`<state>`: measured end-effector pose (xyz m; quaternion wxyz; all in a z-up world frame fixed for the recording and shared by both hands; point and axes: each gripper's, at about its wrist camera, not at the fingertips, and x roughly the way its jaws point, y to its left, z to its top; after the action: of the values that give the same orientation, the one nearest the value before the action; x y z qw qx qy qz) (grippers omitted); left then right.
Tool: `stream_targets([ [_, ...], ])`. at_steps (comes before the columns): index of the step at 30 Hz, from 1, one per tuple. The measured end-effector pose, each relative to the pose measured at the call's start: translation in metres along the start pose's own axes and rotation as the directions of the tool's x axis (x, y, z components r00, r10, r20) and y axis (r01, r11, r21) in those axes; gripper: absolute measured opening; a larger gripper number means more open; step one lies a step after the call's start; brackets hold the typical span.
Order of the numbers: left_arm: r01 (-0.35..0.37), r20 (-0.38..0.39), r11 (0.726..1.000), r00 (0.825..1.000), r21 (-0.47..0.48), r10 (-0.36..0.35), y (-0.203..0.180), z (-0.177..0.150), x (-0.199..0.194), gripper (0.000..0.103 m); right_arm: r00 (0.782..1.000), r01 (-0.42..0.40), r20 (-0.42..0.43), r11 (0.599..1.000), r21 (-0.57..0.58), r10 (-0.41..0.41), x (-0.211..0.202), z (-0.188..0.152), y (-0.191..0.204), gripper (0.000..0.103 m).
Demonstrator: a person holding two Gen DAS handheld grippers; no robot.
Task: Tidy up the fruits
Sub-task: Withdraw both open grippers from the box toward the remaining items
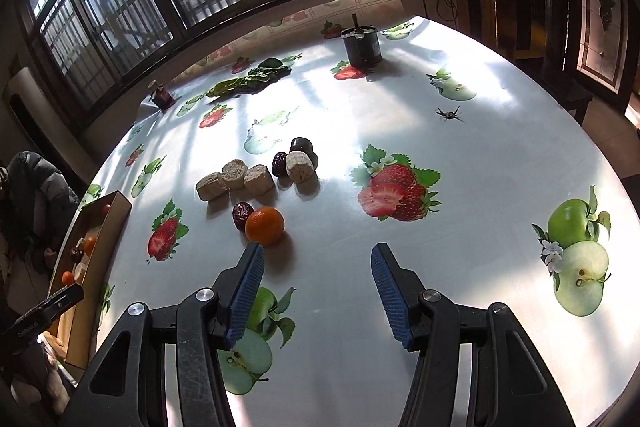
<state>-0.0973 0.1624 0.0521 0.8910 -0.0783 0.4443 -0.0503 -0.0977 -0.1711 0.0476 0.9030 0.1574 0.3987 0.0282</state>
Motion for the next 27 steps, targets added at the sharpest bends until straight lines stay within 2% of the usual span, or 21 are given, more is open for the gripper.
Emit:
stream_targets([
  [19,0.017,-0.024,1.0,1.0,-0.005,-0.017,-0.001,0.0,0.01,0.084,0.997,-0.021,-0.07,0.996,-0.085,0.015,0.029,0.01,0.029,0.06],
  [24,0.034,-0.026,0.999,0.999,-0.016,-0.034,0.002,0.0,0.009,0.084,0.996,-0.025,-0.088,0.993,-0.114,0.015,0.04,0.025,0.04,0.06],
  [27,0.036,-0.004,0.999,0.999,-0.011,-0.036,0.002,0.0,0.002,0.084,0.994,-0.073,-0.091,0.991,-0.114,0.063,0.043,0.041,0.047,0.06],
])
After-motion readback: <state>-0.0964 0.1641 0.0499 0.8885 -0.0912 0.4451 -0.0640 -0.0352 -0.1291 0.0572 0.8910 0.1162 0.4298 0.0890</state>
